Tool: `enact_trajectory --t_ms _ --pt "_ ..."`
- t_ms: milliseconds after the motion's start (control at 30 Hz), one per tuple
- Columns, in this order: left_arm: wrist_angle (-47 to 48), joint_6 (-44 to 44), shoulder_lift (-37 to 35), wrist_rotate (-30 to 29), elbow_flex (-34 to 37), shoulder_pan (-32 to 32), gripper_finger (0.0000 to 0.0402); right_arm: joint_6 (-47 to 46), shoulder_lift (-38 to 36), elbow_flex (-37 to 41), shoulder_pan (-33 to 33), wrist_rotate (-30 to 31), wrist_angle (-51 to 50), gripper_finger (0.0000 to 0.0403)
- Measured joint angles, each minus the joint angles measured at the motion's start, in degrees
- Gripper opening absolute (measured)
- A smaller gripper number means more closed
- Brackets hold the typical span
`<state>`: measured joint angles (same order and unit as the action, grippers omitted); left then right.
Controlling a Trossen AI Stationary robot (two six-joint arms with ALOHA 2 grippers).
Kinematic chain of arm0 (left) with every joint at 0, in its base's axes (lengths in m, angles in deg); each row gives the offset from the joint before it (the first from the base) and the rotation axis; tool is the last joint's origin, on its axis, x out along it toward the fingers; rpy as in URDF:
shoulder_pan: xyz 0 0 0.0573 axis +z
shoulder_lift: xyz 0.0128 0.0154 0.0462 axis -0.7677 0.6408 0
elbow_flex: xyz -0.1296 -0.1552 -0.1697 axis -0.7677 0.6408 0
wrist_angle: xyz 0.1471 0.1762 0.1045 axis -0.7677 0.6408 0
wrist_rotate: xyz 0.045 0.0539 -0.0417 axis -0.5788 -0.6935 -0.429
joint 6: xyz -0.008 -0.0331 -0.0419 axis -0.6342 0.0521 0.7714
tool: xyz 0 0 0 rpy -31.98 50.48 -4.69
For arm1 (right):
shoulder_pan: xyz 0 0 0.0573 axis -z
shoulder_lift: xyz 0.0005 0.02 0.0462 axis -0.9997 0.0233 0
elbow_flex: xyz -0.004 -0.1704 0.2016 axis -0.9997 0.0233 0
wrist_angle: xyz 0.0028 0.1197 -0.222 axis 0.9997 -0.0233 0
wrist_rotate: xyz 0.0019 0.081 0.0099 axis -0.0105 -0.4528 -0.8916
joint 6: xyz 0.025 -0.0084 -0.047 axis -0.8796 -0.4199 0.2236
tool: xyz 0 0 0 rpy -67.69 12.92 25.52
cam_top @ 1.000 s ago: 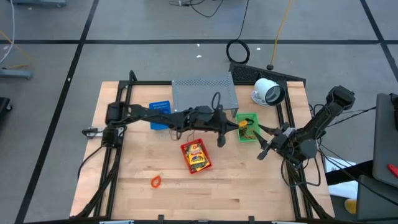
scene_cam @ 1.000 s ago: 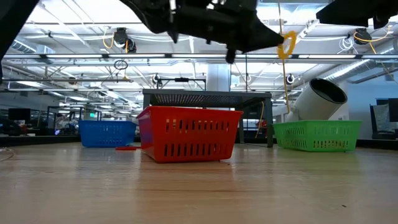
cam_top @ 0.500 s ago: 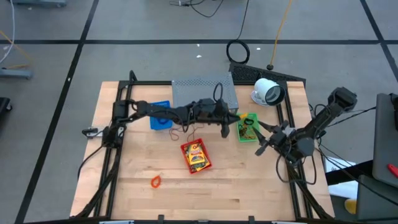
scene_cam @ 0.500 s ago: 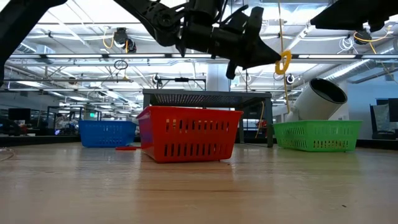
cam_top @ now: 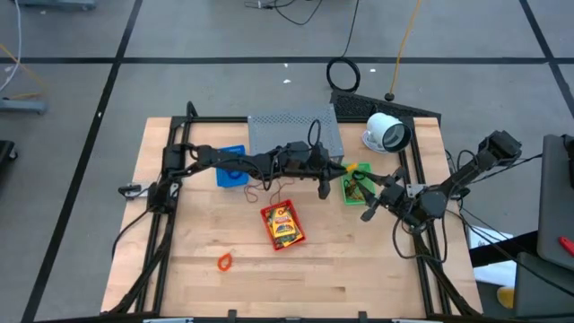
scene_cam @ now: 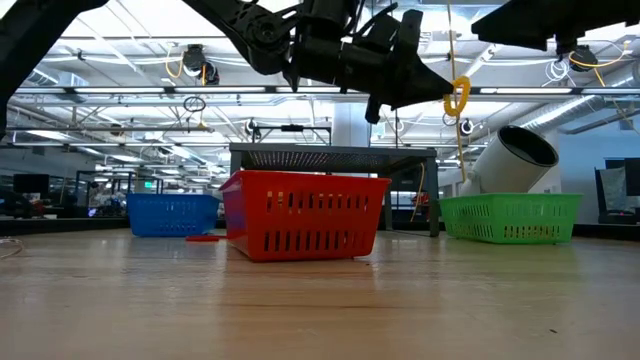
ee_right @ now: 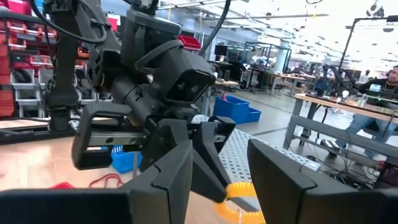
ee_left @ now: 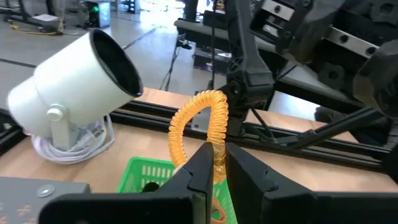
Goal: Pick & Place Office Desk Supplies
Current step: Put the yellow spring keychain into the blue bin
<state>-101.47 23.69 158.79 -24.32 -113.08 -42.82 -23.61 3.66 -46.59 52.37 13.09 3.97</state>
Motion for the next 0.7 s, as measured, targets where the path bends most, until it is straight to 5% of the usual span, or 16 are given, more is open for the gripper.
enact_trajectory --t_ms 400,700 --pt "0.8 -3.5 -0.2 3.5 0.0 0.0 0.0032 -0.1 0.0 0.0 -1.2 -1.7 -0.1 0.0144" --pt "14.9 -10.5 -6.7 0.9 0.0 -0.1 0.0008 -3.1 0.0 0.0 -5.1 -1.7 -1.0 0.0144"
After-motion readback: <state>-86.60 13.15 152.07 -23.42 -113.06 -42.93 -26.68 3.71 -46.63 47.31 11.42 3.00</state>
